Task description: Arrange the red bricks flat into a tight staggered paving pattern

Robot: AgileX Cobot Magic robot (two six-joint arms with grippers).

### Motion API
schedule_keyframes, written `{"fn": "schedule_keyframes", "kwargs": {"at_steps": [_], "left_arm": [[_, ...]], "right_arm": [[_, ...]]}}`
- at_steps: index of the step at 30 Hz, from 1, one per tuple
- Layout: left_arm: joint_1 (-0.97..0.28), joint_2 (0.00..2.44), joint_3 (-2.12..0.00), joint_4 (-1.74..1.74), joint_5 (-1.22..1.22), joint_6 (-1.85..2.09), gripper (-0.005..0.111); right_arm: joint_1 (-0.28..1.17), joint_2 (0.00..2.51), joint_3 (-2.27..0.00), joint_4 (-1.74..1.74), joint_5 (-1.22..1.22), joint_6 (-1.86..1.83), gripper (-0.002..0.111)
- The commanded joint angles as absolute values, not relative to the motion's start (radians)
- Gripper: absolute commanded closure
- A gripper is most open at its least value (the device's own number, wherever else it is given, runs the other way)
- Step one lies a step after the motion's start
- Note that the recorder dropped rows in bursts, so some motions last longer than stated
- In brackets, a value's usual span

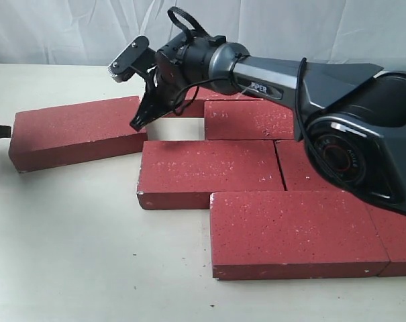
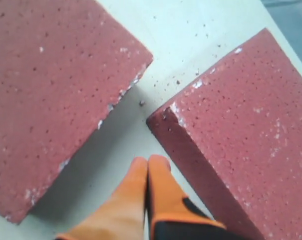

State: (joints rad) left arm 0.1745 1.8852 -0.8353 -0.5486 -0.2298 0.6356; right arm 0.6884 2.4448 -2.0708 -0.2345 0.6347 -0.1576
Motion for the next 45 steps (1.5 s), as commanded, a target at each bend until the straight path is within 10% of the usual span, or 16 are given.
{"fn": "schedule_keyframes", "kwargs": {"at_steps": [1, 45], "left_arm": [[0.177, 1.945, -0.889, -0.471, -0.146, 0.565, 0.107], [0.096, 1.97, -0.927, -0.403, -0.108, 0.513, 0.107]], "right_arm": [[0.657, 2.458, -2.144, -0.16, 0.652, -0.12, 0.109], [0.618, 2.561, -2.308, 0.302, 0.902, -0.399, 0.109]]}}
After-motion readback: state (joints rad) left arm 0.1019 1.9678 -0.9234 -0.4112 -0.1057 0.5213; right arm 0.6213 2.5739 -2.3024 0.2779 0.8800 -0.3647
